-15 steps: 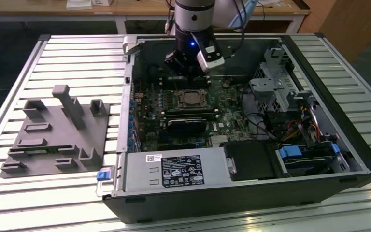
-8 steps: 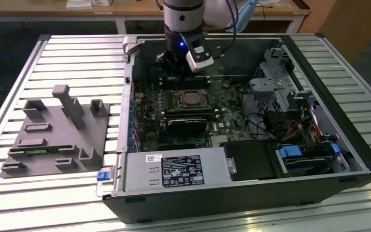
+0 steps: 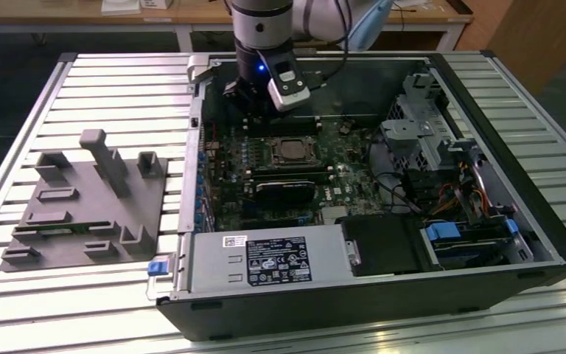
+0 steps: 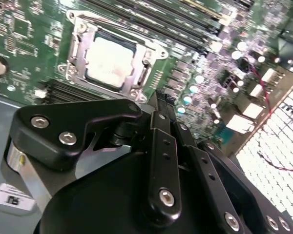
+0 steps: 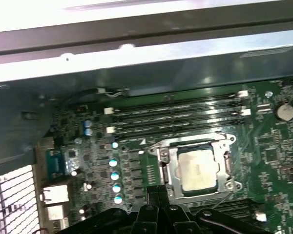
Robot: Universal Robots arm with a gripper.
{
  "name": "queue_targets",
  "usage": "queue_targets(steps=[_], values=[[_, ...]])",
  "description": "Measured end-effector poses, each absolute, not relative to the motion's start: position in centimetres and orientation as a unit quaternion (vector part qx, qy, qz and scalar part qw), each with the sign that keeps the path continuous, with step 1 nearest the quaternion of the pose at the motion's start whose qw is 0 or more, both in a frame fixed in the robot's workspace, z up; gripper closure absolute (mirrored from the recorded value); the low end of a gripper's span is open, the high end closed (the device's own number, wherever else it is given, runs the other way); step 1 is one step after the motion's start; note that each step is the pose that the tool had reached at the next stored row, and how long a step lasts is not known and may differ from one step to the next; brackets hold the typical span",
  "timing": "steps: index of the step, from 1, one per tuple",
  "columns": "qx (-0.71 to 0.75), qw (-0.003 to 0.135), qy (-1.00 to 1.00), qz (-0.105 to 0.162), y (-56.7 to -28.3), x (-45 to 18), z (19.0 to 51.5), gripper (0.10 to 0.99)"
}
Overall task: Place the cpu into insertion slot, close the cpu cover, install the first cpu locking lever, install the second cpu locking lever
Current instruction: 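Install the first cpu locking lever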
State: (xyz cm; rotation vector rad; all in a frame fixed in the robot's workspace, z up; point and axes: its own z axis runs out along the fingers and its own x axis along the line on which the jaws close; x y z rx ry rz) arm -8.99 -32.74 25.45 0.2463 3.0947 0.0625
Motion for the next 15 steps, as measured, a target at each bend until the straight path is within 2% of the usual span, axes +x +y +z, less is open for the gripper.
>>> queue_targets(steps=[7, 15], values=[[0.079, 0.018, 0.996, 0.022, -32.7, -10.1, 25.4, 0.980], [0.080, 0.014, 0.994, 0.078, -32.7, -10.7, 25.3, 0.980]])
